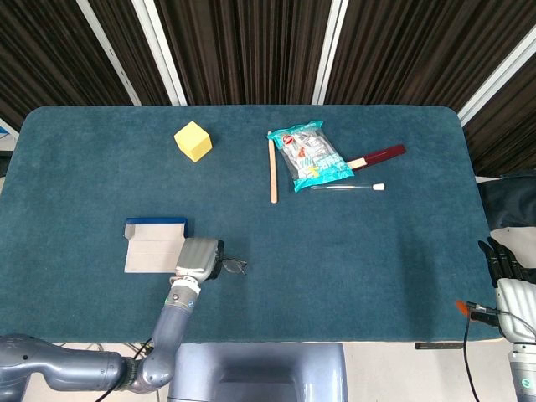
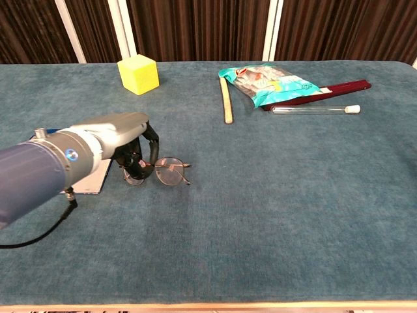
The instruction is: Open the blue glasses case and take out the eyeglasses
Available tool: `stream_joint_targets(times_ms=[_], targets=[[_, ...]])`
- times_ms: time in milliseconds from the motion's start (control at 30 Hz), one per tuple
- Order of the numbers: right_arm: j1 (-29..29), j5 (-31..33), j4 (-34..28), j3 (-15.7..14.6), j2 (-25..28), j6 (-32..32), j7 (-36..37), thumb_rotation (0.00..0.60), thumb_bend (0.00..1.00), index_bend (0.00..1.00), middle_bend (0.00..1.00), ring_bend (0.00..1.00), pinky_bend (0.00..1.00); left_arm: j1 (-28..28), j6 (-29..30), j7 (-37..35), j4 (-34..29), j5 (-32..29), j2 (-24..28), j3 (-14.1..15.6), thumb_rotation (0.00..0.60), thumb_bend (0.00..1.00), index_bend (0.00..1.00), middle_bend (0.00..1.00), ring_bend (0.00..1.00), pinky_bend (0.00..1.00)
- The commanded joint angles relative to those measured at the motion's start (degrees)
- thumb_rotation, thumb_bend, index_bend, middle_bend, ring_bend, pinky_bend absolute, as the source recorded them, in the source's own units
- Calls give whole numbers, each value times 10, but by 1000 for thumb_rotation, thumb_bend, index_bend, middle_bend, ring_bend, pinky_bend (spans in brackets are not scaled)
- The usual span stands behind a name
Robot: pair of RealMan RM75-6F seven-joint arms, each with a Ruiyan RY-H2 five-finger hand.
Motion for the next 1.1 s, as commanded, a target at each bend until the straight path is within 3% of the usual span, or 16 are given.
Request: stream_joint_targets(times_ms=[33,167,300,433,533,600,633,733,867,1033,1100], targets=[[0,0,0,0,0,0,0,600,175,0,0,0,179,-11,7,1,23,-7,-25,-10,600,401,478,1000,1000,1000],[0,1,1,0,0,1,0,600,175,0,0,0,179,-17,11,4,37,-12,-40,-11,600,284,382,1000,1000,1000],[0,1,1,0,0,0,-1,600,175,0,0,0,179,-15,20,11,33,-7,-34,-3,600,257,342,1000,1000,1000],[0,0,1,0,0,0,-1,600,175,0,0,0,179,2,32,-6,1,20,-5,11,600,255,322,1000,999,1000],[0,-1,3,0,0,1,-3,600,174,0,0,0,179,30,48,-42,-46,75,41,34,600,256,303,986,936,981],[0,-3,5,-1,-1,3,-7,600,174,0,0,0,179,50,58,-68,-68,111,70,53,600,256,291,910,838,922],[0,-6,7,-1,-2,4,-10,600,174,0,0,0,179,65,66,-85,-81,137,92,68,600,256,282,827,765,864],[0,-12,13,-2,-6,9,-18,600,174,0,0,0,179,111,98,-135,-97,236,167,131,600,255,237,596,604,697],[-1,-17,20,-2,-10,19,-34,600,175,0,0,0,179,175,162,-217,-78,371,251,213,600,243,188,407,441,525],[-3,-20,22,-2,-15,26,-46,600,174,0,0,0,179,237,229,-306,-40,451,314,268,600,158,23,67,55,210],[-4,-23,25,-2,-16,30,-52,600,174,0,0,0,179,257,240,-334,-31,457,335,280,600,119,0,8,3,113]])
